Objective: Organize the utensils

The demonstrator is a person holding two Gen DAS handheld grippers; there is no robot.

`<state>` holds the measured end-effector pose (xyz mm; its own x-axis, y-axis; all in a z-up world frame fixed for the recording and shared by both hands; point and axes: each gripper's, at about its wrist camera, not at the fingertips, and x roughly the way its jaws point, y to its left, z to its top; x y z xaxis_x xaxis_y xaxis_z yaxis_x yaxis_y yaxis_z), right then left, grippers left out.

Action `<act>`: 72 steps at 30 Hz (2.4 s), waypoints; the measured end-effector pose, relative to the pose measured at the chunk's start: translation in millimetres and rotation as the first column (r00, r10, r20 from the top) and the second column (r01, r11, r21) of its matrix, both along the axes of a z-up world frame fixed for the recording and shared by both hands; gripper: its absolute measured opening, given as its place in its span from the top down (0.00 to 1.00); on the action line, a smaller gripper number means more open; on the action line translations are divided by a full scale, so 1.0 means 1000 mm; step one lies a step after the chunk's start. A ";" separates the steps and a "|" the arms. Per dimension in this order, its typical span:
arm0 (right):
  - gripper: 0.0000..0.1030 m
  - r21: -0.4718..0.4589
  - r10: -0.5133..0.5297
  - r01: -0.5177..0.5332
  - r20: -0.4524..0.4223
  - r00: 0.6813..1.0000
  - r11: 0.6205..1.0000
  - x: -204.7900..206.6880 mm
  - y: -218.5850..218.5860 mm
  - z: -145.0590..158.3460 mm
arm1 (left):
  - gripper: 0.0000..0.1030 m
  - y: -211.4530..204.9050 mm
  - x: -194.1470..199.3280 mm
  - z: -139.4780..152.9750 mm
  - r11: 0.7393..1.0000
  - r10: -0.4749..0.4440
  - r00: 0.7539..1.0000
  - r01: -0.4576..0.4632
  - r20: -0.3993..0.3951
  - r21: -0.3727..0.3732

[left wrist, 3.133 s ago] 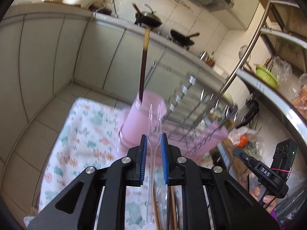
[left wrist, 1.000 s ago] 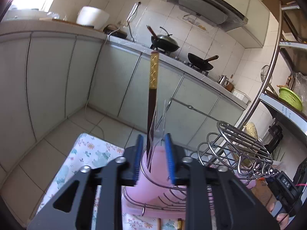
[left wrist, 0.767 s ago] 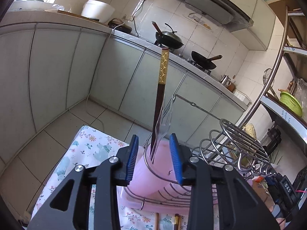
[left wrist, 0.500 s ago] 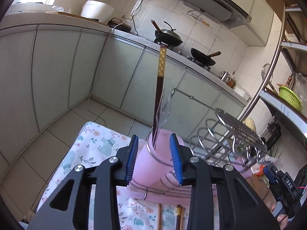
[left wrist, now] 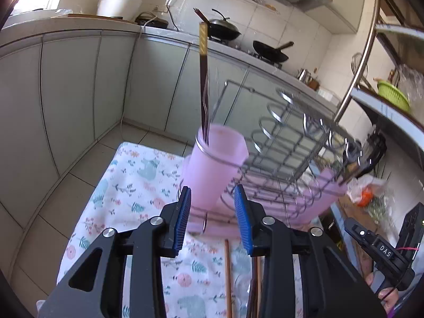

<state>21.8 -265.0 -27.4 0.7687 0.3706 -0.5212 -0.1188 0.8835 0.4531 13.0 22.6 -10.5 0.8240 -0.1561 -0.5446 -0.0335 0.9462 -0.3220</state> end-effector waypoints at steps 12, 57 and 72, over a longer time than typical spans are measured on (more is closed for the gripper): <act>0.62 -0.035 0.132 -0.137 -0.137 0.982 0.990 -0.007 0.039 -0.036 | 0.67 -0.014 -0.017 -0.025 0.996 -0.060 0.995 0.065 -0.078 0.056; 0.67 0.052 0.197 -0.190 -0.316 0.928 0.980 0.006 0.045 -0.081 | 0.68 -0.055 0.016 -0.081 0.963 -0.222 0.916 0.260 -0.334 0.073; 0.78 0.277 0.329 -0.223 -0.434 0.838 0.935 0.055 0.062 -0.102 | 0.81 -0.065 0.065 -0.120 0.961 -0.255 0.838 0.275 -0.483 -0.030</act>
